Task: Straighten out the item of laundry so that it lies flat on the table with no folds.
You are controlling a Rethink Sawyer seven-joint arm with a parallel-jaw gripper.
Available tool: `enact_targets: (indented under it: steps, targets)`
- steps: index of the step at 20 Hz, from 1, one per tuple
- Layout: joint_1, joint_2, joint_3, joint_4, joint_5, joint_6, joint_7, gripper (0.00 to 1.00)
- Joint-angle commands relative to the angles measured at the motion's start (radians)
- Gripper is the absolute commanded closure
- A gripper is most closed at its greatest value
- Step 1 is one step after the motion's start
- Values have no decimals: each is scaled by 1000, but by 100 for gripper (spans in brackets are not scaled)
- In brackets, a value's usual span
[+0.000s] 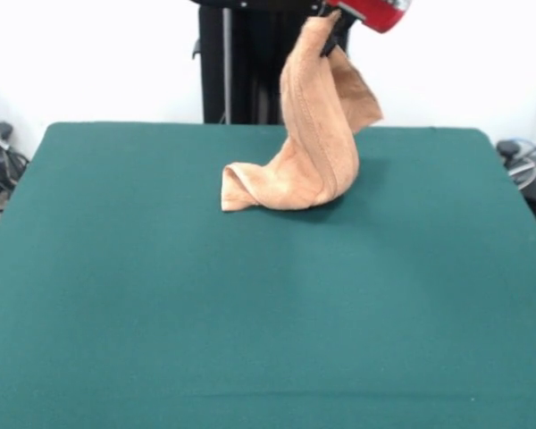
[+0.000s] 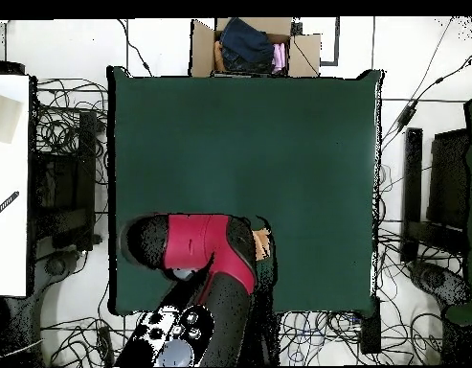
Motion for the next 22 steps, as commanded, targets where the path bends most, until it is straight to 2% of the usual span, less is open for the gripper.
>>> enact_targets:
  steps: [1, 22]
  targets:
    - [0, 8, 10, 60, -10, -73, 216, 0]
    - [-6, 13, 27, 55, -9, -79, 183, 0]
